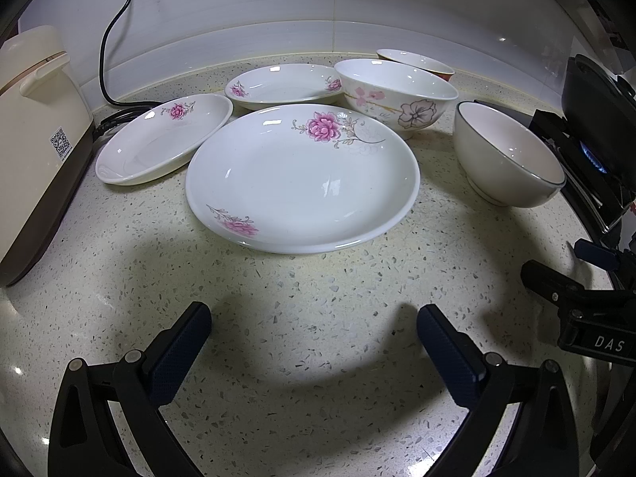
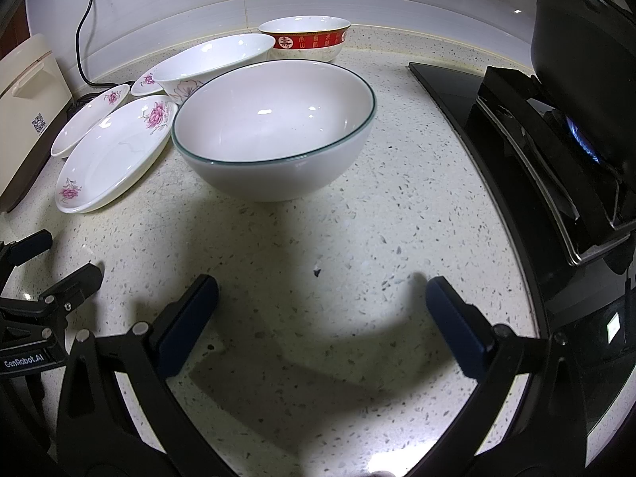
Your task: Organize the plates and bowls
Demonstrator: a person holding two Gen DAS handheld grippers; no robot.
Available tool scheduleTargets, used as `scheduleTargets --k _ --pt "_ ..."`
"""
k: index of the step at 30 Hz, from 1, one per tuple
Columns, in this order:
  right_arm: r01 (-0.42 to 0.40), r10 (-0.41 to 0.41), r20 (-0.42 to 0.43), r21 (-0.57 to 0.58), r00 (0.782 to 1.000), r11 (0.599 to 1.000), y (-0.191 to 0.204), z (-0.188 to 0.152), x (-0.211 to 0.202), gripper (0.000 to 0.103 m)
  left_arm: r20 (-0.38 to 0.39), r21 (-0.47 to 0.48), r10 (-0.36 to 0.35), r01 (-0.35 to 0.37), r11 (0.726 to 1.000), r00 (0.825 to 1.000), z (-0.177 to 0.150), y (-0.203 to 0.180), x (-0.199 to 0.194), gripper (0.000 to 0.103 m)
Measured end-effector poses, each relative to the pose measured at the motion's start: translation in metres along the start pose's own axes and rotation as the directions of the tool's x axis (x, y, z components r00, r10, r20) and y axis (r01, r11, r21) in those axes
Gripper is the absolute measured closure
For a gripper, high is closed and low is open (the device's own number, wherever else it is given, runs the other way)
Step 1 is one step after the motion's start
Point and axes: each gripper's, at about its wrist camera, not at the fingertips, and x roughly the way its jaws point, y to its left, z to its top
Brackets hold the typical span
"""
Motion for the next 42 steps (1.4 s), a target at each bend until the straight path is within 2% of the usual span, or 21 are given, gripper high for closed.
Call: scheduleTargets --k 35,40,42 --pt "-0.001 0.001 -0.001 -0.001 1.000 1.000 0.000 0.000 0.000 0.000 0.000 0.000 -0.001 0.001 1.000 1.000 0.000 0.000 0.000 0.000" --pt "-0.035 0.033 -0.060 -0.033 0.998 0.999 0.003 0.003 0.002 0.000 -0.024 0.024 -0.020 0.021 0.999 0.999 0.001 0.002 0.001 0.000" --pt "-0.109 0.103 -0.090 -0.061 0.991 0.992 0.010 0.003 -0.004 0.000 -0.053 0.051 -0.047 0.050 0.997 0.997 0.000 0.002 -0.001 0.000"
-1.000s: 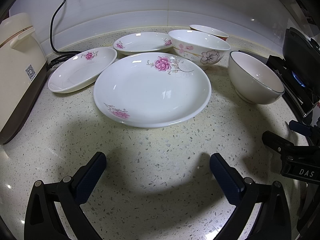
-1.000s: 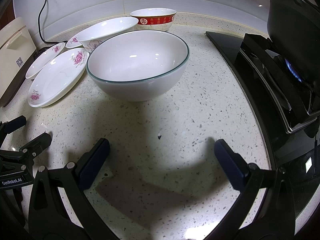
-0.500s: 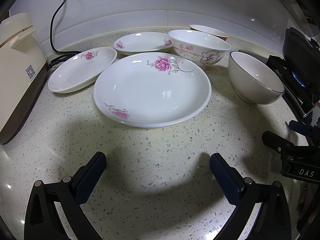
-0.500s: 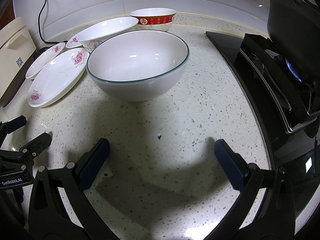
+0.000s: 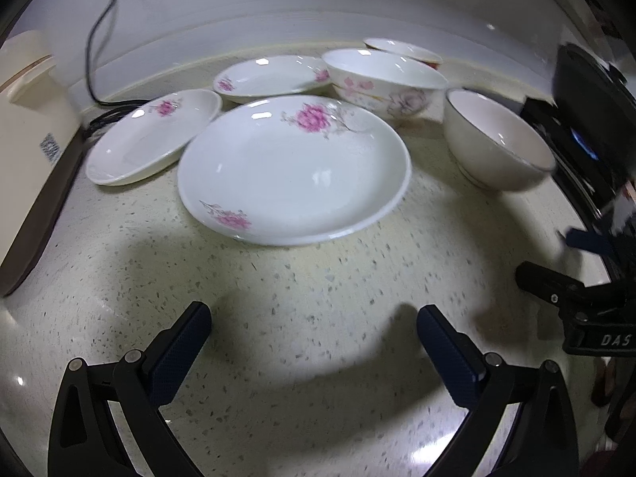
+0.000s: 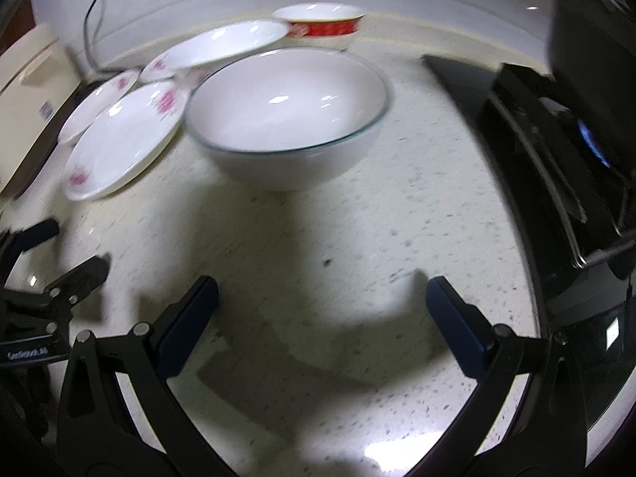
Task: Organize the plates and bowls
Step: 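Grasp the rim of the large pink-flowered plate with both grippers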
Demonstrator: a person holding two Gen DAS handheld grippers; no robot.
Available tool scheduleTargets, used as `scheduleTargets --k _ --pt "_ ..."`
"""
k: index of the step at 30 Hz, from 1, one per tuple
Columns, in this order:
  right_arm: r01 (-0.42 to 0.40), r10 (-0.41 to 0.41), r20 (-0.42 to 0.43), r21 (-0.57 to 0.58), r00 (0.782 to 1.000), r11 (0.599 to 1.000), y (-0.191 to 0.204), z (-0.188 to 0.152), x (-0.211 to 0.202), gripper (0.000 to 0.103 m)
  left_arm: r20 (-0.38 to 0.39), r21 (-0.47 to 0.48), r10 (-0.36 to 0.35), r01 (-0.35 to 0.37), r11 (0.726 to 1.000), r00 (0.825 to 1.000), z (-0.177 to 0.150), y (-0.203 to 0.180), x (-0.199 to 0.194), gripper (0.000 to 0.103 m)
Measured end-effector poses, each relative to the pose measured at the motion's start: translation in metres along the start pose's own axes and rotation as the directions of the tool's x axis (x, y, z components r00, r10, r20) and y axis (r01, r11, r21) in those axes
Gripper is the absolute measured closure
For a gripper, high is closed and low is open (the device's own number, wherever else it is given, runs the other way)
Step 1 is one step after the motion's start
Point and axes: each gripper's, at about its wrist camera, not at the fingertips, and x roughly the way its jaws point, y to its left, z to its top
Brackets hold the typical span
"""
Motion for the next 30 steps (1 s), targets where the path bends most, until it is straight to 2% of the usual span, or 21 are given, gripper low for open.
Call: scheduleTargets --k 1,2,4,6,8,12,15,18,20,22,24,26,28,30 --pt "-0.045 0.045 -0.005 -0.002 0.999 0.999 0.003 0.001 -0.001 0.000 -0.005 -0.001 -0.022 0.022 1.000 1.000 -0.002 0.001 -0.003 0.000" --pt "-0.080 0.080 -0.009 0.003 0.997 0.997 0.004 0.003 -0.001 0.000 -0.005 -0.028 -0.079 0.079 0.996 0.997 -0.004 0.008 -0.008 0.000" --pt "-0.193 0.194 -0.034 0.036 0.980 0.980 0.010 0.011 -0.001 0.000 -0.009 -0.081 -0.146 0.145 0.986 0.989 -0.003 0.016 -0.013 0.000" --pt "-0.238 0.242 -0.059 0.068 0.969 0.969 0.012 0.018 0.002 0.000 -0.024 -0.173 -0.206 0.199 0.965 0.978 -0.002 0.035 -0.018 0.000" --pt "-0.316 0.329 -0.081 0.138 0.941 0.939 0.015 0.029 0.007 0.000 0.000 -0.248 -0.192 0.186 0.951 0.981 0.002 0.056 -0.024 0.000" --pt "-0.393 0.415 -0.106 0.180 0.904 0.902 0.026 0.050 0.016 0.000 0.033 -0.329 -0.146 0.148 0.933 0.989 0.015 0.086 -0.029 0.000" --pt "-0.414 0.429 -0.115 0.132 0.896 0.901 0.045 0.059 0.015 0.000 0.038 -0.381 -0.143 0.147 0.913 0.989 0.027 0.102 -0.025 0.000" --pt "-0.402 0.407 -0.114 0.058 0.906 0.914 0.062 0.074 0.015 0.000 0.050 -0.441 -0.138 0.146 0.885 0.989 0.037 0.118 -0.021 0.000" --pt "-0.410 0.416 -0.133 0.067 0.900 0.909 0.062 0.080 0.020 0.001 0.061 -0.474 -0.143 0.154 0.867 0.988 0.044 0.126 -0.018 0.000" --pt "-0.404 0.413 -0.158 0.087 0.897 0.910 0.062 0.084 0.030 0.004 0.061 -0.488 -0.135 0.148 0.860 0.989 0.047 0.130 -0.018 0.000" --pt "-0.423 0.436 -0.169 0.107 0.884 0.900 0.061 0.085 0.033 0.010 0.067 -0.499 -0.122 0.139 0.856 0.990 0.052 0.128 -0.013 0.001" --pt "-0.426 0.442 -0.182 0.124 0.878 0.896 0.062 0.087 0.040 0.010 0.063 -0.505 -0.121 0.137 0.852 0.991 0.054 0.130 -0.010 0.001" --pt "-0.425 0.450 -0.175 0.160 0.876 0.891 0.061 0.089 0.047 0.016 0.052 -0.510 -0.131 0.139 0.849 0.990 0.053 0.129 -0.005 0.006" --pt "-0.424 0.455 -0.150 0.201 0.878 0.883 0.059 0.094 0.049 0.022 0.036 -0.520 -0.134 0.133 0.844 0.990 0.054 0.127 0.001 0.016"
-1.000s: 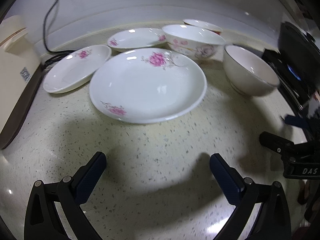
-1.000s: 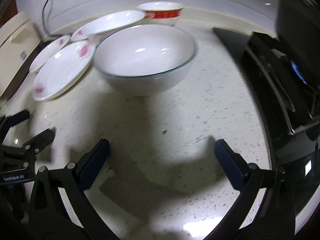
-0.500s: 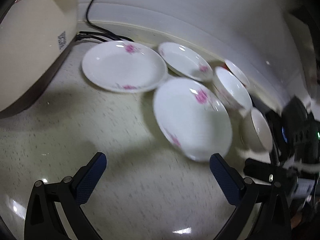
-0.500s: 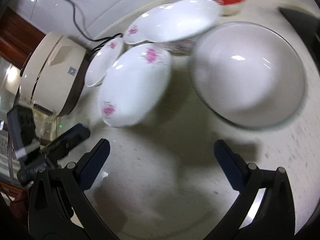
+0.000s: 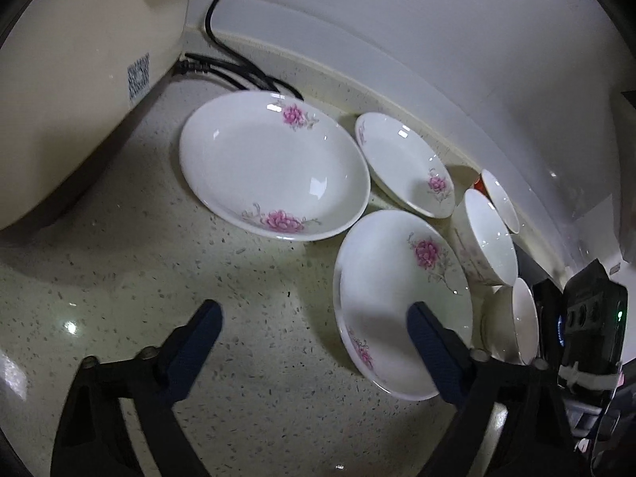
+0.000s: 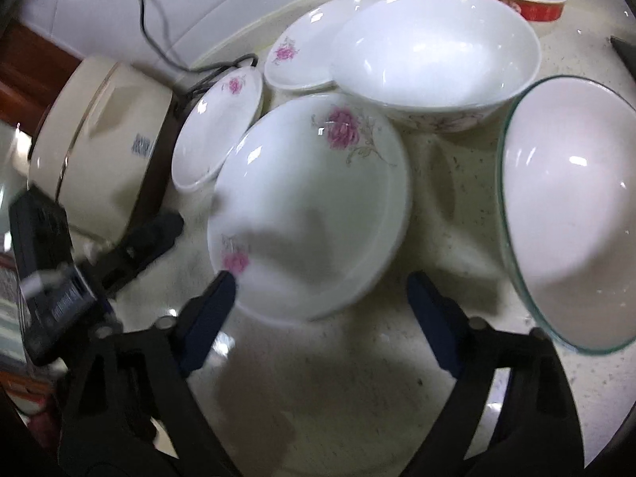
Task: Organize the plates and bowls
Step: 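Grasp the rim of the large pink-flowered plate with both grippers, then carry the plate beside the rice cooker, lower it and open both grippers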
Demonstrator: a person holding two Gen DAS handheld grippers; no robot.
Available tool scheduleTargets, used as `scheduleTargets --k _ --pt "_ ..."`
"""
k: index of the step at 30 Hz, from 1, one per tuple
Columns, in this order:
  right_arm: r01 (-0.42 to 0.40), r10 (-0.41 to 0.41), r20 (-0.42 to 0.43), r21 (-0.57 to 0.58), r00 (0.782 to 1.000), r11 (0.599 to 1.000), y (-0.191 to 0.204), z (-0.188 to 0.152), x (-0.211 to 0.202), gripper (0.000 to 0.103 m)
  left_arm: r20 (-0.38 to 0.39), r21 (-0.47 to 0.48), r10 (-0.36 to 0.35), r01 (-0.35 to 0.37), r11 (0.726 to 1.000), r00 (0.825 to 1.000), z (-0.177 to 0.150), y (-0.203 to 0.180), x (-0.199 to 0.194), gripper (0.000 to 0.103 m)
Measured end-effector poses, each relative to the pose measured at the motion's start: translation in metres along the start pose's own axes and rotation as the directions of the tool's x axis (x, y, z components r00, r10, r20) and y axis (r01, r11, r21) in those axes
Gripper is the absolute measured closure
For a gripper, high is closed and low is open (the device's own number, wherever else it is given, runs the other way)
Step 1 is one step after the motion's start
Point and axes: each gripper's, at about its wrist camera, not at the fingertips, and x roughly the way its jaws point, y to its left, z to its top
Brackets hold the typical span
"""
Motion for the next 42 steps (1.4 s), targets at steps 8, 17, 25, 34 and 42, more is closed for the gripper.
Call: scheduleTargets --k 8,17,25,34,42 --pt "0.097 -0.102 0.052 0.080 0.993 0.992 -0.006 0.012 0.004 0.067 -0.016 -0.029 0.026 -0.026 0.999 1.000 0.007 -0.004 0.017 0.065" --pt "0.115 -0.115 0.006 -0.013 0.993 0.993 -0.003 0.001 0.006 0.088 -0.059 -0.020 0.024 -0.025 0.999 0.998 -0.006 -0.002 0.018 0.084" --pt "0.175 -0.173 0.023 -0.087 0.985 0.981 0.005 0.000 0.007 0.082 -0.053 0.027 0.058 -0.056 0.998 0.997 -0.001 -0.005 0.018 0.084" --pt "0.138 -0.137 0.014 -0.113 0.990 0.984 -0.002 -0.022 -0.004 0.084 -0.017 0.112 0.083 -0.081 0.990 0.996 -0.028 -0.011 -0.001 0.088" --pt "0.120 -0.119 0.014 -0.127 0.993 0.985 -0.002 -0.043 -0.017 0.084 -0.007 0.114 0.061 -0.060 0.992 0.998 -0.048 -0.011 -0.018 0.088"
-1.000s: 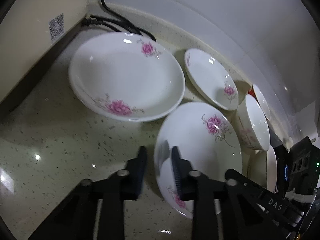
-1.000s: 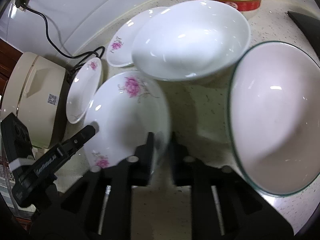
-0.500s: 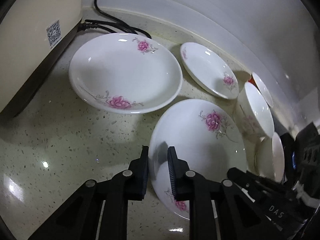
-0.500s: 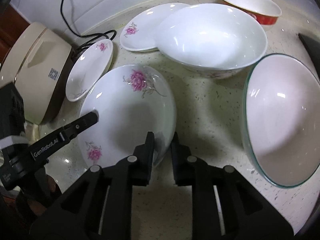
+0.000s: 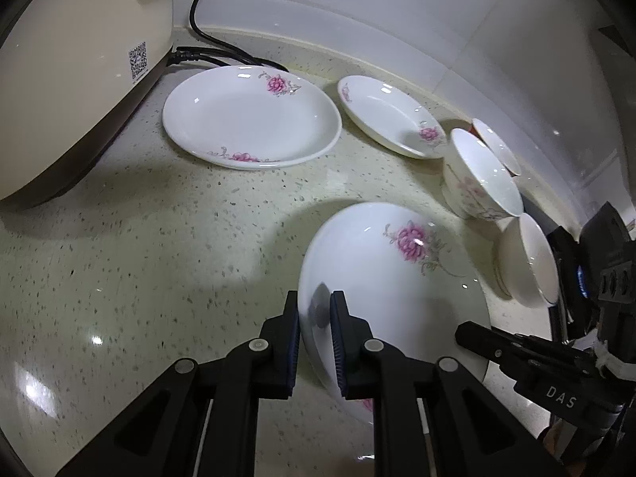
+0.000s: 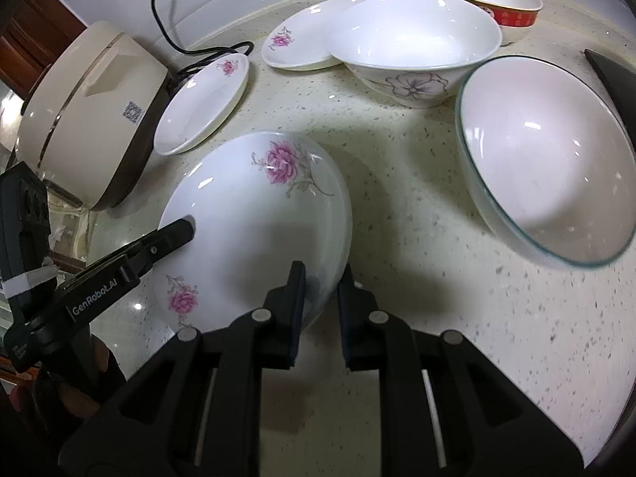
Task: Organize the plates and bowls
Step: 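Carry the plate beside the rice cooker, lower it and open both grippers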
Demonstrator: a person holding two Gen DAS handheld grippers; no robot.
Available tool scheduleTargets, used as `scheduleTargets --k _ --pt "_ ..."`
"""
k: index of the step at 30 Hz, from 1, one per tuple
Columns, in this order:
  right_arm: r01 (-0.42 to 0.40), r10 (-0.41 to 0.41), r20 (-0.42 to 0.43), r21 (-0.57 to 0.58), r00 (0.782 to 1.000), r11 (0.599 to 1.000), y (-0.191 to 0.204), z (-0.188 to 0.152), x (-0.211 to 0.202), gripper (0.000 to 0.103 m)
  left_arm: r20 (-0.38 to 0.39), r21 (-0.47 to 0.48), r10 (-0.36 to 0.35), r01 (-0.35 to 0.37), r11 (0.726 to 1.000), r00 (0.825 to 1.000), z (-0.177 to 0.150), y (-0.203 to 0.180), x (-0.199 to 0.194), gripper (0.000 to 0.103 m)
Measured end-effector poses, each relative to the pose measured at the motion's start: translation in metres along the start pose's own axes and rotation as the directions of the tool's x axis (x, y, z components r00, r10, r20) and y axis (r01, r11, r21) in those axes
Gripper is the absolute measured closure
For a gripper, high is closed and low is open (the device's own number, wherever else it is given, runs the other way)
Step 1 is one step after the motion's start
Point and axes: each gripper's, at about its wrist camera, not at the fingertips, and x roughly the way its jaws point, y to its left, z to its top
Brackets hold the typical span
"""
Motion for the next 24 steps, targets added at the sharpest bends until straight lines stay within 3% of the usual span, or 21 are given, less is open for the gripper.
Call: scheduleTargets --k 12,24 --pt "0.006 -0.004 0.026 -0.046 1.000 0.999 0.024 -0.013 -0.021 0.084 0.047 -0.004 -0.016 0.016 1.000 0.999 -0.010 0.006 -0.028 0.088" --pt "-0.054 0.054 -0.003 -0.178 0.999 0.983 0.089 -0.022 -0.006 0.084 0.107 -0.096 0.061 -0.051 0.994 0.992 -0.032 0.057 -0.072 0.088"
